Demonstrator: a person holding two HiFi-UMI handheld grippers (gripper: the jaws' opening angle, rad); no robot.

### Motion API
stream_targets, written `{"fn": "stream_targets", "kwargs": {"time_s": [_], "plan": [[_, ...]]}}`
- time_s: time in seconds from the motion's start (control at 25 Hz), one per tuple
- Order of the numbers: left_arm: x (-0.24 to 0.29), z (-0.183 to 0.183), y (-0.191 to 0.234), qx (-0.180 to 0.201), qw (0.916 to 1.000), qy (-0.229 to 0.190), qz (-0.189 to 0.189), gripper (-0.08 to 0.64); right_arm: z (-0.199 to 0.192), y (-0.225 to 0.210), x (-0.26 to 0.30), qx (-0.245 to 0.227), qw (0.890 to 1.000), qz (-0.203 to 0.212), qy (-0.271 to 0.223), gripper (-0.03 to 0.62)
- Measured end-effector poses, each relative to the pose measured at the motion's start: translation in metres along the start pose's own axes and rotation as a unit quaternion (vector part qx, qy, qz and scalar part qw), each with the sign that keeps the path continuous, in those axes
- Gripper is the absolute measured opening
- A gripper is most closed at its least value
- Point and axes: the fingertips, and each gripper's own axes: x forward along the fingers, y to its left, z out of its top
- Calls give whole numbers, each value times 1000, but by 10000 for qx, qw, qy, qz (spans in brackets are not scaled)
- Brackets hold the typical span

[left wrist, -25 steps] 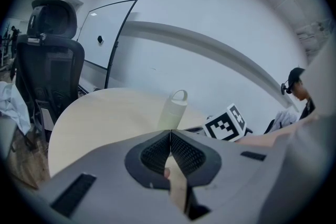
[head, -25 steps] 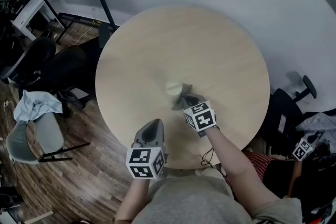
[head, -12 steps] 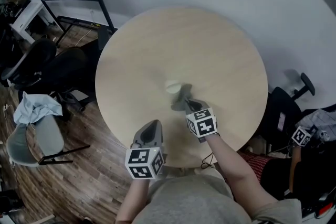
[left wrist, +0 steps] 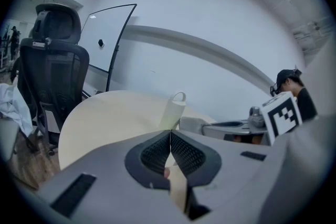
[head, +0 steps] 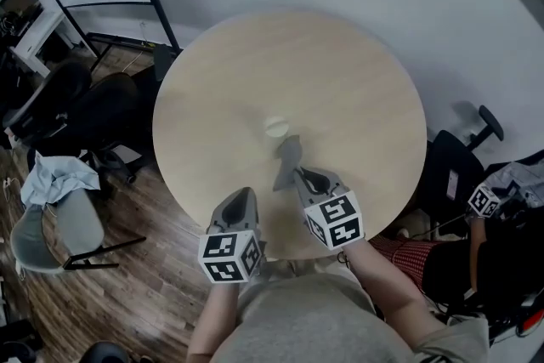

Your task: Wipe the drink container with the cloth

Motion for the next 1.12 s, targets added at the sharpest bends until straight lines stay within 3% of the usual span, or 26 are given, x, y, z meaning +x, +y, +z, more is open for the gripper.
{"fn": "stream_targets", "kwargs": {"time_s": [0.24, 0.72, 0.96, 1.12], "plan": [[-16, -2, 21, -88, 9997, -29, 240, 3, 30, 52, -22, -248, 9977, 570, -262, 8], [-30, -1, 30, -137, 9991, -113, 380, 3, 94, 85, -9, -783, 9892, 903, -844, 8], [-30, 0, 30, -126, 9991, -113, 386, 3, 115, 84, 6, -927, 9879, 794, -957, 8], [-28, 0, 32, -148, 9990, -85, 422, 3, 106, 68, 27, -875, 9919, 522, -759, 8]]}}
